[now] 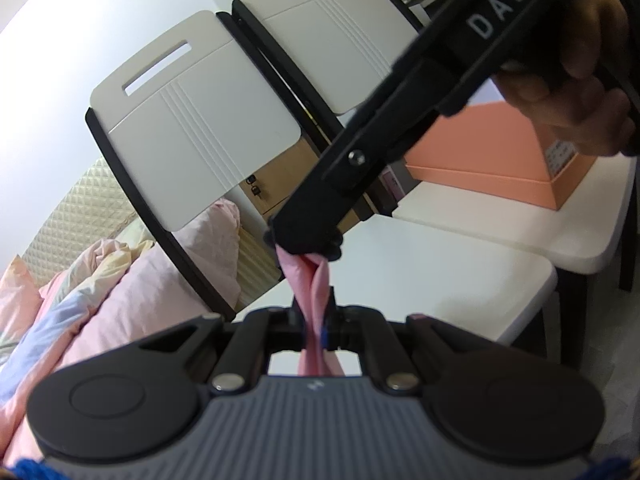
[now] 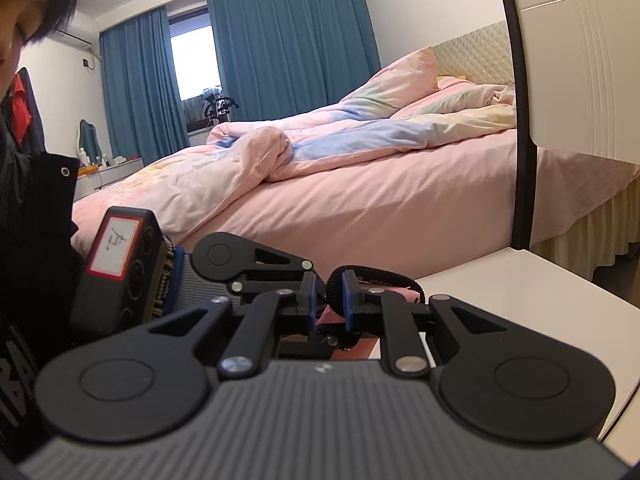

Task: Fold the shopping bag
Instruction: 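Push the band down along the strip, then open the right tool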

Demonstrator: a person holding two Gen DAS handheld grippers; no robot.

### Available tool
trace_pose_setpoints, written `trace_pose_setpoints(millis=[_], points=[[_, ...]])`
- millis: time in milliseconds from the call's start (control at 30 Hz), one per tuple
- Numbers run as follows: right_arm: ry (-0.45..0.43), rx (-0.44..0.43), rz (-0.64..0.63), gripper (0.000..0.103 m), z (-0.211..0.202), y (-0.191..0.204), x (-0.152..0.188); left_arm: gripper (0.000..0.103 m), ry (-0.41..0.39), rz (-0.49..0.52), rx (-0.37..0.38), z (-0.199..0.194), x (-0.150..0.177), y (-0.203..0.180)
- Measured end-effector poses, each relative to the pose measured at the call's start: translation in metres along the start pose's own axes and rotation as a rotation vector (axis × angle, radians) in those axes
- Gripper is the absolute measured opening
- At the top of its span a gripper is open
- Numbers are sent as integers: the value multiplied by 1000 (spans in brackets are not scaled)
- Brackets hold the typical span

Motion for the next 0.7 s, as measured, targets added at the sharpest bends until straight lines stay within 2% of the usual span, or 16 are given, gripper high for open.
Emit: trace_pose_setpoints(millis=[567, 700], points=[[111, 41, -176, 18, 9, 21, 3, 7, 20, 63, 4, 2, 3, -11], [156, 27, -226, 18, 15, 30, 7, 7, 20, 80, 8, 3, 4, -14]])
Point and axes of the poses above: each gripper's, at about its wrist camera, not at the fingertips, and z roughly the way its jaws point, y to its left, x to its underside, the point moved 5 cm from there along z, roughly the way its jaws point, and after that the axes turned 6 degrees about -y, right-handed, at the moved point
